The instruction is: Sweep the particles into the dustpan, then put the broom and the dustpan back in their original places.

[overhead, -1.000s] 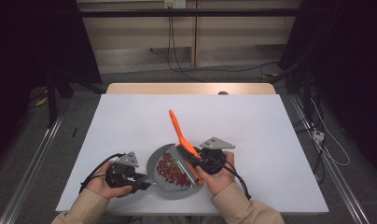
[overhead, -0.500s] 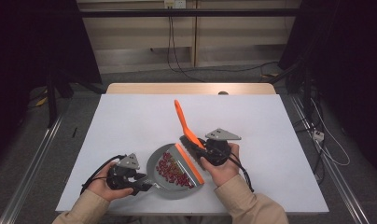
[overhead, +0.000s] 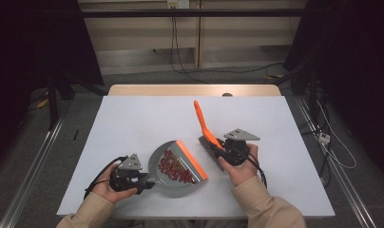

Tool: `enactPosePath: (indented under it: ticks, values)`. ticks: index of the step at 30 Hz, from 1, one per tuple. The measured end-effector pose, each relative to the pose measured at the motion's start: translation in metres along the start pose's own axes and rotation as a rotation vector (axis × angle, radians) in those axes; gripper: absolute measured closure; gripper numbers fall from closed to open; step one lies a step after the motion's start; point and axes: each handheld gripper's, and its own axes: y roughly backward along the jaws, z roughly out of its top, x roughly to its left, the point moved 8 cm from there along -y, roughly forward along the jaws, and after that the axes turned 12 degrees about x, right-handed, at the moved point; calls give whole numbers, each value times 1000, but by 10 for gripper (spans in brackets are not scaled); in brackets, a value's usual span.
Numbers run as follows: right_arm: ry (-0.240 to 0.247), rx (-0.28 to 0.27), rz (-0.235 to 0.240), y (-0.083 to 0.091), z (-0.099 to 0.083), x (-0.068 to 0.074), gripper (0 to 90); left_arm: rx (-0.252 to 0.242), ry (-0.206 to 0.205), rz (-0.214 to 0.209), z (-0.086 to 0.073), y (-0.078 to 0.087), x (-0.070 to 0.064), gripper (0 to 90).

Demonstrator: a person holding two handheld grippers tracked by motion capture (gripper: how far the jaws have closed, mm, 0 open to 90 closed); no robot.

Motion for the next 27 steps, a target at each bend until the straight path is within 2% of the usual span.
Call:
enactPosePath:
  ticks: [1, 6, 8, 13, 15, 16, 27]
  values:
    - [1, -2, -5, 1, 0, -3, 715, -1, -1, 8, 0, 1, 1, 633]
    - [-2, -12, -15, 5, 1, -13, 715, -75, 37, 28, 6, 5, 8, 633]
    - [-5, -12, -20, 6, 1, -15, 715, -86, 44, 25, 6, 7, 10, 633]
    - [1, -12, -26, 9, 0, -22, 714, -124, 96, 50, 7, 12, 17, 632]
    - [3, -11, -30, 10, 0, -25, 715, -136, 109, 77, 8, 15, 22, 632]
    - [2, -11, -29, 10, 0, -26, 714, -144, 126, 71, 8, 16, 23, 632]
    - [-20, -24, -40, 21, -1, -45, 715, -180, 261, 154, 2, 24, 49, 631]
